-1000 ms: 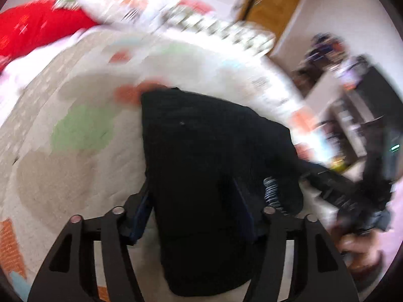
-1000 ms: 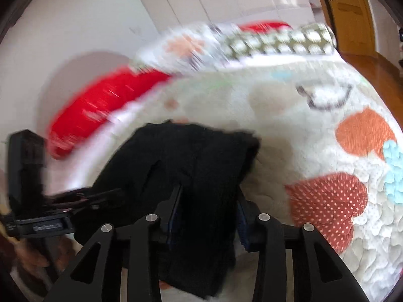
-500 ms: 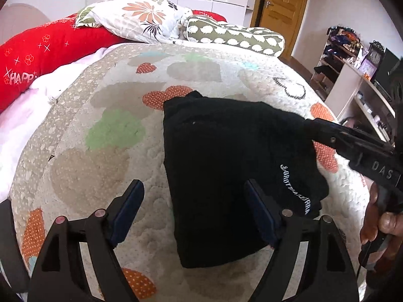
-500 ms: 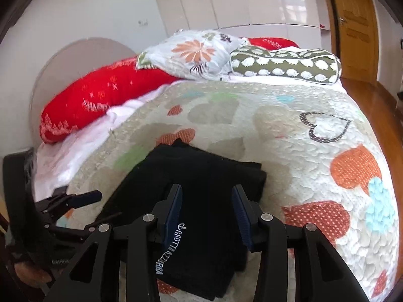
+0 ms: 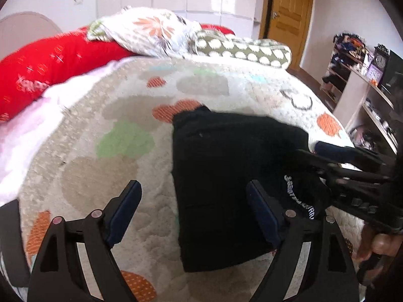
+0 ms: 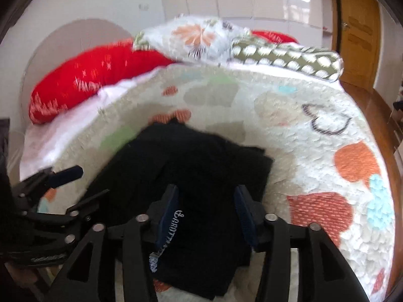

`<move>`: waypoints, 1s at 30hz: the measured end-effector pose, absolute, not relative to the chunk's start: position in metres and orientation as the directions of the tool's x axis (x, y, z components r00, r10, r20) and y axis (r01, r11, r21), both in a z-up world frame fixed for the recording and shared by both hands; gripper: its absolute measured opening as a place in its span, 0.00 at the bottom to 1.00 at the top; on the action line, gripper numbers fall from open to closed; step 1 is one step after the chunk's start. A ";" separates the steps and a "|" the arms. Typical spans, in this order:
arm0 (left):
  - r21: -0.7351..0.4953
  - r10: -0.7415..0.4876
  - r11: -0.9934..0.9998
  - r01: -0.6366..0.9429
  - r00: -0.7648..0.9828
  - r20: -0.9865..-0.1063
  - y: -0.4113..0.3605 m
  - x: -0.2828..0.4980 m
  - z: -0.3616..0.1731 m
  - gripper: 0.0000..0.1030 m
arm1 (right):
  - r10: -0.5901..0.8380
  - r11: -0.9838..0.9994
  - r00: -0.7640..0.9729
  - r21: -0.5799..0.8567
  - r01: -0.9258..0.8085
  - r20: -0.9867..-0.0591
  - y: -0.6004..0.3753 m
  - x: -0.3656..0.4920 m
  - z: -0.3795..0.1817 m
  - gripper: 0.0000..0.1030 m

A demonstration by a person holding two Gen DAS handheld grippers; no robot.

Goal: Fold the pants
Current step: 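Release the folded pants and withdraw both grippers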

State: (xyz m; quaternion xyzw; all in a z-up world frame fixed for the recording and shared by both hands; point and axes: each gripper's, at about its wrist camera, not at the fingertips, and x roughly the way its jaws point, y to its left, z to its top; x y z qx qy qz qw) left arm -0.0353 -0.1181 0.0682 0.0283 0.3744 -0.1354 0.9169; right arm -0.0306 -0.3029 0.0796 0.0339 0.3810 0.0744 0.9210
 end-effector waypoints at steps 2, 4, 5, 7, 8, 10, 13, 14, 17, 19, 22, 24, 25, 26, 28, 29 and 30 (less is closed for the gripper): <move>-0.055 -0.219 0.967 0.248 0.706 -0.673 -0.114 -0.042 0.077 0.83 | 0.144 0.989 0.735 0.121 -0.085 -0.663 -0.306 -0.044 0.091 0.64; -0.062 -0.215 0.970 0.233 0.717 -0.664 -0.110 -0.047 0.083 0.83 | 0.145 0.988 0.756 0.133 -0.077 -0.639 -0.308 -0.056 0.099 0.66; -0.063 -0.212 0.972 0.227 0.728 -0.652 -0.108 -0.051 0.087 0.83 | 0.141 0.989 0.760 0.131 -0.075 -0.634 -0.307 -0.060 0.101 0.69; -0.058 -0.211 0.973 0.225 0.747 -0.630 -0.107 -0.059 0.094 0.83 | 0.123 0.991 0.768 0.116 -0.064 -0.628 -0.305 -0.069 0.106 0.73; -0.056 -0.210 0.973 0.224 0.756 -0.620 -0.106 -0.063 0.098 0.83 | 0.118 0.992 0.773 0.114 -0.060 -0.623 -0.304 -0.073 0.107 0.75; -0.060 -0.212 0.973 0.221 0.768 -0.604 -0.104 -0.070 0.103 0.83 | 0.118 0.991 0.780 0.123 -0.053 -0.614 -0.304 -0.081 0.110 0.78; -0.052 -0.205 0.975 0.217 0.781 -0.590 -0.103 -0.078 0.109 0.83 | 0.131 0.988 0.779 0.147 -0.050 -0.613 -0.302 -0.089 0.111 0.79; -0.047 -0.199 0.976 0.213 0.783 -0.590 -0.104 -0.079 0.110 0.83 | 0.130 0.988 0.781 0.146 -0.051 -0.611 -0.302 -0.092 0.111 0.79; -0.041 -0.196 0.976 0.213 0.784 -0.589 -0.103 -0.085 0.114 0.83 | 0.124 0.989 0.783 0.135 -0.052 -0.609 -0.298 -0.101 0.113 0.79; -0.037 -0.185 0.978 0.203 0.786 -0.590 -0.102 -0.087 0.115 0.83 | 0.120 0.990 0.785 0.132 -0.049 -0.608 -0.297 -0.105 0.114 0.80; -0.035 -0.181 0.980 0.198 0.793 -0.582 -0.101 -0.091 0.117 0.83 | 0.122 0.990 0.783 0.135 -0.049 -0.610 -0.298 -0.110 0.115 0.80; -0.037 -0.182 0.979 0.198 0.792 -0.583 -0.101 -0.093 0.118 0.83 | 0.120 0.990 0.781 0.135 -0.046 -0.613 -0.299 -0.113 0.115 0.80; -0.035 -0.182 0.979 0.199 0.792 -0.583 -0.101 -0.094 0.118 0.83 | 0.119 0.990 0.780 0.135 -0.045 -0.615 -0.299 -0.114 0.115 0.80; -0.034 -0.183 0.979 0.201 0.792 -0.582 -0.101 -0.096 0.119 0.83 | 0.119 0.990 0.778 0.137 -0.043 -0.617 -0.300 -0.115 0.115 0.80; -0.030 -0.187 0.977 0.209 0.792 -0.581 -0.103 -0.098 0.119 0.83 | 0.121 0.989 0.778 0.140 -0.042 -0.616 -0.300 -0.118 0.115 0.80; -0.027 -0.186 0.977 0.210 0.792 -0.582 -0.104 -0.099 0.120 0.83 | 0.122 0.989 0.780 0.141 -0.043 -0.613 -0.300 -0.120 0.115 0.80; -0.026 -0.186 0.977 0.211 0.791 -0.583 -0.105 -0.100 0.120 0.83 | 0.121 0.989 0.781 0.141 -0.043 -0.612 -0.301 -0.120 0.115 0.80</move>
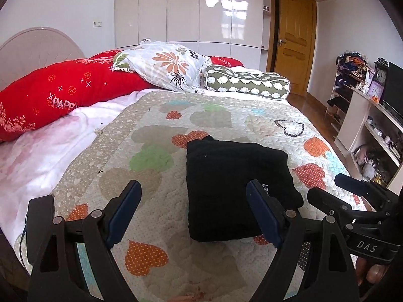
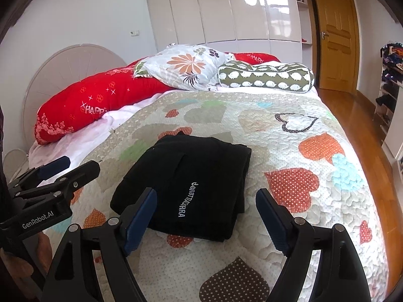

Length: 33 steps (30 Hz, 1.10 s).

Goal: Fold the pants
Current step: 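Release the folded pants and withdraw both grippers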

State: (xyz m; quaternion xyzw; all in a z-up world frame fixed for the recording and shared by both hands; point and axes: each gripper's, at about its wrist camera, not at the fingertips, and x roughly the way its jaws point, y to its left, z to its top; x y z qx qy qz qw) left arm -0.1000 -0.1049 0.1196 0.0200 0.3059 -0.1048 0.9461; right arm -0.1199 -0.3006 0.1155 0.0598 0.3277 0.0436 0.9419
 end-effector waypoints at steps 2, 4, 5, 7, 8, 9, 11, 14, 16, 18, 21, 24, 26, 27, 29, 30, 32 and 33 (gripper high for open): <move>-0.030 -0.192 0.976 0.215 0.790 -0.582 -0.106 -0.102 0.120 0.83 | 0.122 0.989 0.783 0.142 -0.044 -0.610 -0.301 -0.122 0.117 0.80; -0.030 -0.192 0.976 0.215 0.790 -0.582 -0.106 -0.103 0.121 0.83 | 0.123 0.989 0.785 0.143 -0.045 -0.607 -0.301 -0.124 0.117 0.80; -0.029 -0.192 0.976 0.215 0.790 -0.582 -0.107 -0.104 0.121 0.83 | 0.123 0.989 0.784 0.143 -0.044 -0.608 -0.301 -0.124 0.117 0.80; -0.029 -0.191 0.976 0.214 0.791 -0.581 -0.107 -0.104 0.121 0.83 | 0.123 0.989 0.782 0.141 -0.046 -0.612 -0.300 -0.125 0.117 0.80; -0.030 -0.192 0.976 0.215 0.790 -0.582 -0.107 -0.104 0.121 0.83 | 0.124 0.989 0.779 0.140 -0.047 -0.614 -0.300 -0.125 0.117 0.80; -0.031 -0.194 0.976 0.217 0.789 -0.583 -0.107 -0.104 0.121 0.83 | 0.124 0.989 0.778 0.139 -0.048 -0.616 -0.300 -0.126 0.116 0.80; -0.028 -0.195 0.975 0.220 0.788 -0.584 -0.108 -0.105 0.120 0.83 | 0.126 0.989 0.777 0.139 -0.049 -0.617 -0.300 -0.127 0.115 0.80; -0.020 -0.194 0.974 0.226 0.785 -0.588 -0.111 -0.108 0.119 0.83 | 0.127 0.989 0.770 0.144 -0.047 -0.625 -0.301 -0.127 0.112 0.80; -0.019 -0.196 0.973 0.229 0.784 -0.589 -0.112 -0.109 0.119 0.83 | 0.126 0.989 0.767 0.144 -0.045 -0.629 -0.302 -0.127 0.110 0.80; -0.020 -0.197 0.973 0.231 0.782 -0.591 -0.112 -0.110 0.118 0.83 | 0.127 0.988 0.766 0.148 -0.042 -0.630 -0.304 -0.128 0.109 0.80; -0.027 -0.204 0.972 0.235 0.776 -0.597 -0.112 -0.109 0.118 0.83 | 0.124 0.988 0.767 0.151 -0.036 -0.630 -0.306 -0.129 0.109 0.80; -0.027 -0.205 0.971 0.236 0.775 -0.598 -0.113 -0.109 0.118 0.83 | 0.124 0.988 0.765 0.152 -0.034 -0.632 -0.307 -0.129 0.109 0.80; -0.027 -0.204 0.972 0.235 0.775 -0.598 -0.113 -0.109 0.118 0.83 | 0.124 0.988 0.763 0.151 -0.035 -0.634 -0.307 -0.129 0.108 0.80; -0.027 -0.205 0.971 0.236 0.774 -0.599 -0.114 -0.110 0.118 0.83 | 0.123 0.988 0.762 0.150 -0.035 -0.635 -0.307 -0.129 0.108 0.80; -0.028 -0.207 0.971 0.239 0.772 -0.600 -0.114 -0.110 0.117 0.83 | 0.125 0.988 0.760 0.149 -0.038 -0.638 -0.306 -0.129 0.108 0.80; -0.028 -0.208 0.970 0.240 0.773 -0.600 -0.114 -0.110 0.117 0.83 | 0.126 0.988 0.760 0.148 -0.039 -0.638 -0.306 -0.129 0.108 0.80; -0.025 -0.206 0.971 0.239 0.774 -0.599 -0.115 -0.110 0.117 0.83 | 0.127 0.988 0.760 0.149 -0.040 -0.637 -0.306 -0.129 0.108 0.80; -0.026 -0.209 0.970 0.242 0.774 -0.598 -0.115 -0.111 0.117 0.83 | 0.128 0.988 0.760 0.151 -0.041 -0.637 -0.306 -0.129 0.108 0.80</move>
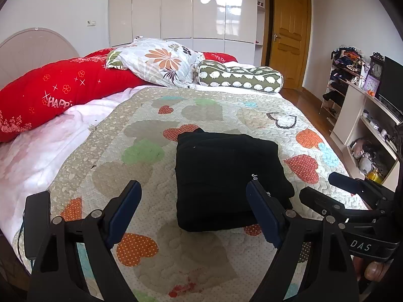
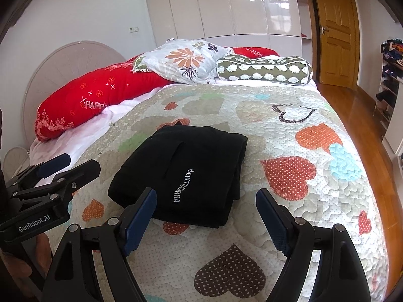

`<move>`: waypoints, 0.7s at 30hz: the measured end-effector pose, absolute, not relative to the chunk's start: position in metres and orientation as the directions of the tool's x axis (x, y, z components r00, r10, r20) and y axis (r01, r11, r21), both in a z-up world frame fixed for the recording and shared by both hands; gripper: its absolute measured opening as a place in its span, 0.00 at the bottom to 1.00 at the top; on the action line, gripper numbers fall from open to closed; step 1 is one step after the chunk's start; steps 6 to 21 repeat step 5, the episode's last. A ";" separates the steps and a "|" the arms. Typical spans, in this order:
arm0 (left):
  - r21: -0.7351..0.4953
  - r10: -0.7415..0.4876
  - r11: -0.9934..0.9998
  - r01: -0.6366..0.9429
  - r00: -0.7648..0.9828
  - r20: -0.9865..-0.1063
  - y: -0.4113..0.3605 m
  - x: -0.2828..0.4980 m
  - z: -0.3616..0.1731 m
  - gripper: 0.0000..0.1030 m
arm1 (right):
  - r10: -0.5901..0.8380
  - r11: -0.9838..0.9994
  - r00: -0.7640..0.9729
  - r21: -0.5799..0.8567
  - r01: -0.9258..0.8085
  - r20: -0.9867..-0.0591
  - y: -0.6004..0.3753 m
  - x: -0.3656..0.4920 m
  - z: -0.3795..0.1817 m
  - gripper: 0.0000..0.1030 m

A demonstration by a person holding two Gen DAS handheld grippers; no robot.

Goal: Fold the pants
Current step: 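Release the folded pants and withdraw both grippers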

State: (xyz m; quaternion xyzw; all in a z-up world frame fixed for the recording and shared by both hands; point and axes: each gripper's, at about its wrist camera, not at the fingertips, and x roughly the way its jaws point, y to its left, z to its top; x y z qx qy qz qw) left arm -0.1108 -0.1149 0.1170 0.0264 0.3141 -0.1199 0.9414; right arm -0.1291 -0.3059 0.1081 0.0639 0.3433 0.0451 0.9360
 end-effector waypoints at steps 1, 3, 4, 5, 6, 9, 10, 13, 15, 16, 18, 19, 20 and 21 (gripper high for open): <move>-0.024 -0.212 0.969 0.246 0.775 -0.595 -0.115 -0.112 0.117 0.83 | 0.128 0.988 0.760 0.151 -0.040 -0.637 -0.306 -0.129 0.108 0.80; -0.019 -0.210 0.969 0.248 0.777 -0.593 -0.115 -0.113 0.117 0.83 | 0.126 0.988 0.761 0.149 -0.039 -0.637 -0.306 -0.130 0.108 0.80; -0.021 -0.214 0.968 0.251 0.775 -0.594 -0.115 -0.113 0.117 0.83 | 0.126 0.988 0.761 0.148 -0.040 -0.637 -0.306 -0.130 0.109 0.80; -0.028 -0.221 0.967 0.255 0.770 -0.598 -0.114 -0.113 0.117 0.83 | 0.126 0.988 0.760 0.148 -0.040 -0.637 -0.306 -0.130 0.109 0.80; -0.028 -0.221 0.967 0.255 0.770 -0.598 -0.114 -0.113 0.117 0.83 | 0.126 0.988 0.760 0.148 -0.040 -0.637 -0.306 -0.130 0.109 0.80; -0.028 -0.221 0.967 0.255 0.770 -0.598 -0.114 -0.113 0.117 0.83 | 0.126 0.988 0.760 0.148 -0.040 -0.637 -0.306 -0.130 0.109 0.80; -0.028 -0.221 0.967 0.255 0.770 -0.598 -0.114 -0.113 0.117 0.83 | 0.126 0.988 0.760 0.148 -0.040 -0.637 -0.306 -0.130 0.109 0.80; -0.028 -0.221 0.967 0.255 0.770 -0.598 -0.114 -0.113 0.117 0.83 | 0.126 0.988 0.760 0.148 -0.040 -0.637 -0.306 -0.130 0.109 0.80; -0.028 -0.221 0.967 0.255 0.770 -0.598 -0.114 -0.113 0.117 0.83 | 0.126 0.988 0.760 0.148 -0.040 -0.637 -0.306 -0.130 0.109 0.80; -0.028 -0.221 0.967 0.255 0.770 -0.598 -0.114 -0.113 0.117 0.83 | 0.126 0.988 0.760 0.148 -0.040 -0.637 -0.306 -0.130 0.109 0.80; -0.028 -0.221 0.967 0.255 0.770 -0.598 -0.114 -0.113 0.117 0.83 | 0.126 0.988 0.760 0.148 -0.040 -0.637 -0.306 -0.130 0.109 0.80; -0.028 -0.221 0.967 0.255 0.770 -0.598 -0.114 -0.113 0.117 0.83 | 0.126 0.988 0.760 0.148 -0.040 -0.637 -0.306 -0.130 0.109 0.80; -0.028 -0.221 0.967 0.255 0.770 -0.598 -0.114 -0.113 0.117 0.83 | 0.126 0.988 0.760 0.148 -0.040 -0.637 -0.306 -0.130 0.109 0.80; -0.028 -0.221 0.967 0.255 0.770 -0.598 -0.114 -0.113 0.117 0.83 | 0.126 0.988 0.760 0.148 -0.040 -0.637 -0.306 -0.130 0.109 0.80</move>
